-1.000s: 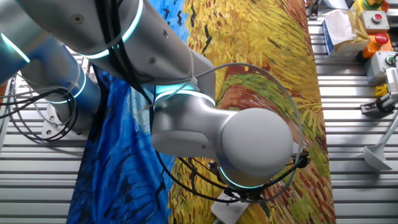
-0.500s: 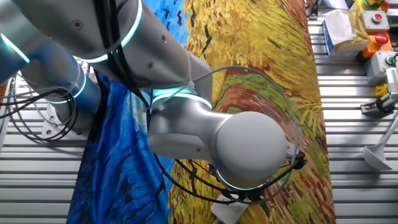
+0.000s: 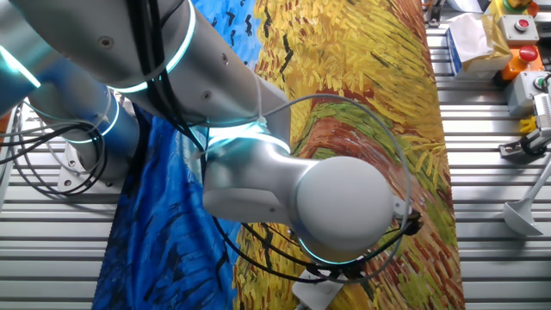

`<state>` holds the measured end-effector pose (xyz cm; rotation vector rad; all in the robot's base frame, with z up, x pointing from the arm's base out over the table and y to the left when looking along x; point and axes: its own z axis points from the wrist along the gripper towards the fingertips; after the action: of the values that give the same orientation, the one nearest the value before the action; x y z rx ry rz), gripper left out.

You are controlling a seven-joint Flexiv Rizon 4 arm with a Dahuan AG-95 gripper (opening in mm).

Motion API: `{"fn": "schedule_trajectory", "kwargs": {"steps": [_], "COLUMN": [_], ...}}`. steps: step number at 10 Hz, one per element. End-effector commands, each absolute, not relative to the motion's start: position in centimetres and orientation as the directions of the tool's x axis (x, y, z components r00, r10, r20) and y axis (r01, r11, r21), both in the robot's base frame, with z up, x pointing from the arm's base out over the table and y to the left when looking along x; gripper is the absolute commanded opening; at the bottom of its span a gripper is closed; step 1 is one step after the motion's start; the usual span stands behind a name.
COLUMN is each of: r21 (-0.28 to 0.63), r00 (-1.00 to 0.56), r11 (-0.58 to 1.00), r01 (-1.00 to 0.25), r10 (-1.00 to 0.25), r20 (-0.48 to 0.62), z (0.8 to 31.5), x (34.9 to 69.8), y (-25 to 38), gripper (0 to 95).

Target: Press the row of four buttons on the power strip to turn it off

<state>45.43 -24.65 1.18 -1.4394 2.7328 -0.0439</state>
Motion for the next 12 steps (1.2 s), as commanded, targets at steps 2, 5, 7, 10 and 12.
{"fn": "schedule_trajectory", "kwargs": {"steps": [2, 5, 7, 10, 12], "r21": [-0.046, -0.040, -0.039, -0.033, -0.023], "r00": [-0.569, -0.573, -0.573, -0.575, -0.584], "r11": [0.570, 0.574, 0.574, 0.576, 0.585], "r01": [-0.820, -0.818, -0.818, -0.817, -0.811], "r10": [-0.822, -0.819, -0.819, -0.818, -0.811], "r20": [-0.034, -0.033, -0.035, -0.026, -0.022], "z": [1.1, 1.4, 1.4, 2.4, 3.2], "x": [45.7, 45.7, 45.7, 45.7, 45.9], "y": [-24.8, -24.9, -24.9, -24.8, -24.1], "gripper": [76.0, 95.0, 95.0, 95.0, 95.0]}}
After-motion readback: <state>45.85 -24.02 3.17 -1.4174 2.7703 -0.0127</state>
